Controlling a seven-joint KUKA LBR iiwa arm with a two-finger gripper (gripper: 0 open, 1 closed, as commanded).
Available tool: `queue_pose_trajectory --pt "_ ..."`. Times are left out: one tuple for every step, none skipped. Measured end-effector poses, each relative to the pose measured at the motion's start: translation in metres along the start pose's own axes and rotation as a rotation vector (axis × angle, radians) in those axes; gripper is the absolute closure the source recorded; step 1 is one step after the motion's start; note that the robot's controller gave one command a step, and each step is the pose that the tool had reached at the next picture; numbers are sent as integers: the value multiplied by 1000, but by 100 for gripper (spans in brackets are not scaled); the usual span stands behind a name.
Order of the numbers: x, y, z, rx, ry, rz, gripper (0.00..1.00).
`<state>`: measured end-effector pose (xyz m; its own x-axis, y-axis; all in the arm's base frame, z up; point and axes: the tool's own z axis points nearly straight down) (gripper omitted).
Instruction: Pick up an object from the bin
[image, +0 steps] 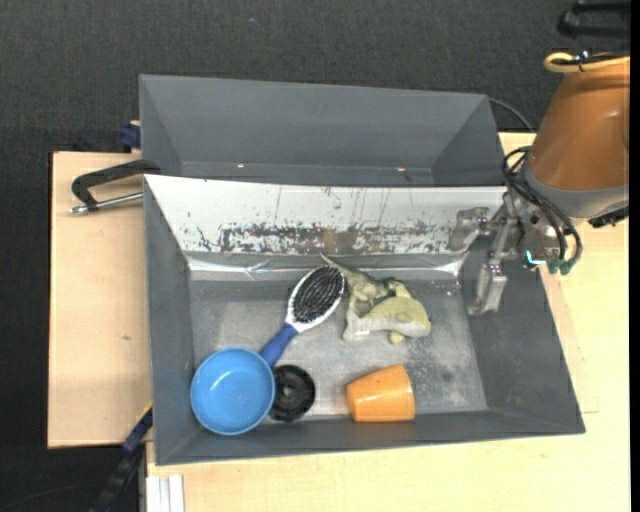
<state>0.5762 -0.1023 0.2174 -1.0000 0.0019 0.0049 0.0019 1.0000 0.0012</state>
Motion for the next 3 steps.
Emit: queue_pose_trajectory --pt "25 56 117 -1 -1 -328 0" --pt "36 2 147 1 -7 -273 0" --pt "36 5 145 1 -7 -279 100"
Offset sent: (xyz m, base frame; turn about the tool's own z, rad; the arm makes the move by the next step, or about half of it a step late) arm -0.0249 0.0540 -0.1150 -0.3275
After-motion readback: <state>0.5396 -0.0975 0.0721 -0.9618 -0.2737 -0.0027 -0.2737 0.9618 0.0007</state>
